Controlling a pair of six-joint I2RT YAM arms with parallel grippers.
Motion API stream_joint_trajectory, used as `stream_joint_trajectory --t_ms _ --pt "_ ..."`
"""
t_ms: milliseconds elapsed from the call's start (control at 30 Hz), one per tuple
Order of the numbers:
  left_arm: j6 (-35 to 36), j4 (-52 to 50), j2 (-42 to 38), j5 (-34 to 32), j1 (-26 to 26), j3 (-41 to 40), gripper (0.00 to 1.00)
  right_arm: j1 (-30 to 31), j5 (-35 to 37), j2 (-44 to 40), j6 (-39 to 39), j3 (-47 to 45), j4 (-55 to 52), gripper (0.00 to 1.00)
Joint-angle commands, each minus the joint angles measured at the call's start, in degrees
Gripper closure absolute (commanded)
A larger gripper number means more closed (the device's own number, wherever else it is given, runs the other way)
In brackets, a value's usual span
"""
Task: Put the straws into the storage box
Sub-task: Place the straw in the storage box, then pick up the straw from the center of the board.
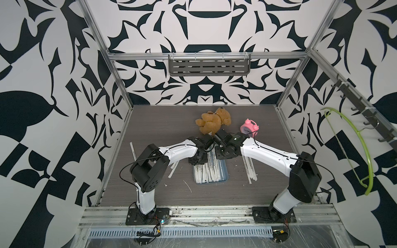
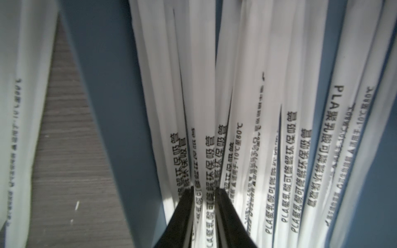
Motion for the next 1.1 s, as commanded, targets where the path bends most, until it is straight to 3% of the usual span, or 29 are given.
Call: stream_joint_trajectory --t_ms 0,100,267,533,700,867,967,1067 --pt "0.9 -2.4 -4.5 -0.9 0.5 0.3 0.76 0.2 0.6 -1.7 0.0 0.4 -0.1 0.73" --pt "1.2 -5.3 -9.1 -3.0 1.2 1.0 0.72 0.1 0.6 -1.9 -0.1 0.8 -0.2 0.73" --pt "3.3 -9.0 -20.4 -10.0 6.6 -3.9 0.48 -0.5 0.6 -2.1 -0.5 0.8 0.0 0.73" --pt "13.0 -4.5 -35.1 -8.7 37.2 -16.9 0.42 -0.8 -1.9 -1.5 -2.7 0.9 1.1 0.73" --pt "19.3 -4.8 -32.8 -7.9 50.5 -17.9 0.39 -0.8 -5.0 -0.3 -5.0 0.0 2.5 0.70" --pt "24.8 -4.4 -26.6 -1.3 62.8 -17.0 0.34 -1.1 -6.7 -0.5 -7.3 -1.2 3.5 0.68" --pt "26.7 -4.9 -22.8 1.4 65.9 -15.0 0.34 -2.1 -7.0 -1.2 -8.9 -1.2 3.1 0.68" --pt "29.1 -5.4 -18.5 0.1 66.1 -12.9 0.34 -3.8 -8.5 -1.6 -10.3 -1.4 3.2 0.68"
